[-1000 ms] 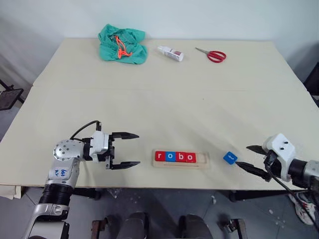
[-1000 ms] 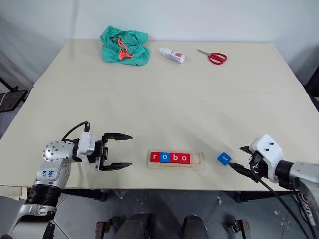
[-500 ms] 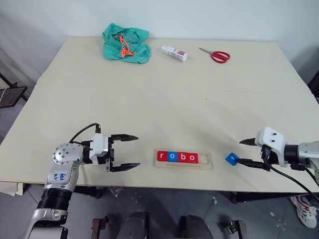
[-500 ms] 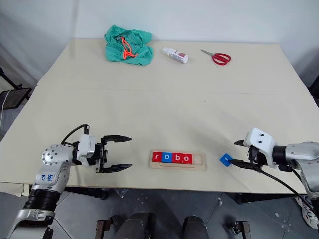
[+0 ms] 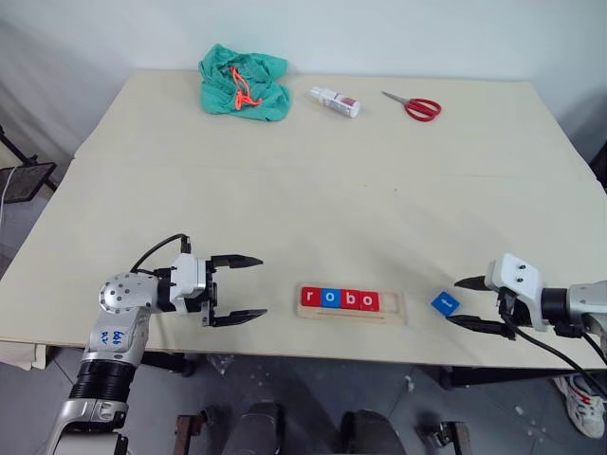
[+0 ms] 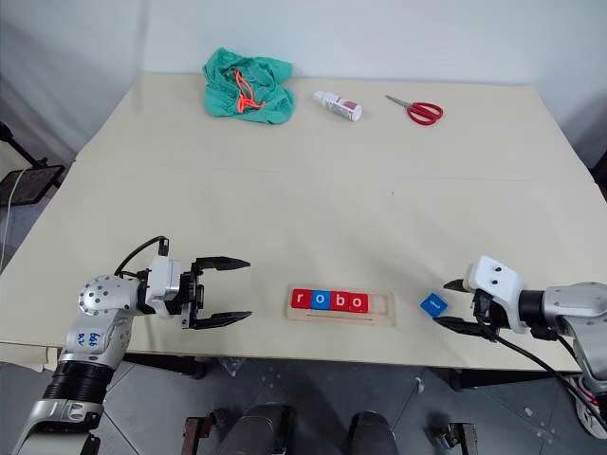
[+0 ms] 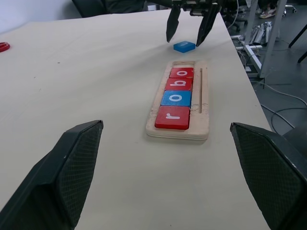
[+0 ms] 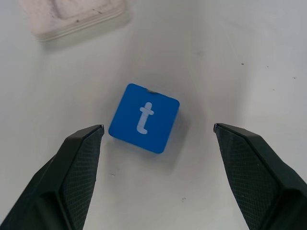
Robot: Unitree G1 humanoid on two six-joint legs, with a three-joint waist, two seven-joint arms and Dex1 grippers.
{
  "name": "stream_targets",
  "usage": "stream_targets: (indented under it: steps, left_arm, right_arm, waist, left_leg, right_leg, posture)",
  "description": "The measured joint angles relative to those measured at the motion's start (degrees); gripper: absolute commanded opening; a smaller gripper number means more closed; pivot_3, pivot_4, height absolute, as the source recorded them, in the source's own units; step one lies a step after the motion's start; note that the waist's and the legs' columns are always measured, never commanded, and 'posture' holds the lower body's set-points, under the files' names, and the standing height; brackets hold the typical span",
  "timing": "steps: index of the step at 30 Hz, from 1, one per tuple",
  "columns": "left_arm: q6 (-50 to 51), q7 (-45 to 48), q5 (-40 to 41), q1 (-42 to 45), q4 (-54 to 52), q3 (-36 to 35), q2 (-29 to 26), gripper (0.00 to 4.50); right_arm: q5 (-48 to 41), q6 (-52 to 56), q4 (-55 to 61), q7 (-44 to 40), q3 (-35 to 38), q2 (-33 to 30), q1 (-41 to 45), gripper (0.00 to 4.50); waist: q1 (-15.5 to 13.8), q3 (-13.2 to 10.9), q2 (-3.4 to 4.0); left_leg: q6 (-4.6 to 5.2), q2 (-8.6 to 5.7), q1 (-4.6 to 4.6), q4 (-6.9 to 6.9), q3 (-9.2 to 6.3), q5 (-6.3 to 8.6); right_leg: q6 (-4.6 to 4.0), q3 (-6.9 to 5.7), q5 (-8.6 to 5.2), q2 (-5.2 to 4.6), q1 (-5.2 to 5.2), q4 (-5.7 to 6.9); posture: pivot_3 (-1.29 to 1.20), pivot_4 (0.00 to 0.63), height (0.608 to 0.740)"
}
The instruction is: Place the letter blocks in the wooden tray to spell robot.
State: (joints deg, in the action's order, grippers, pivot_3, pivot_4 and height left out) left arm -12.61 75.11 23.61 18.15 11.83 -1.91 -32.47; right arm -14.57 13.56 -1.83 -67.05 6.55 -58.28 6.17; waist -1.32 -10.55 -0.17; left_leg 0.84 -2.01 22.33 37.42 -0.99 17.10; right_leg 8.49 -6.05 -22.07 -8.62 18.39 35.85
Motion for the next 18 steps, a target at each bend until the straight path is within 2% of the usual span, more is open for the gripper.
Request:
stream_targets:
  steps: [18]
  left_arm:
    - [-0.09,-0.10,-0.01,0.08,0.10,0.01,0.02,4.50]
  right_arm:
    - [1.02,0.83,1.74,1.86,-0.77,1.43,0.99,3.82]
  waist:
    - [0.00,0.00,0.00]
  left_leg:
    - [0.00,0.00,0.00,0.00,0.00,0.00]
  right_leg:
    - [0.00,-0.01,0.00,0.00,0.00,0.00]
  posture:
    - [0.00,0.150,0.740]
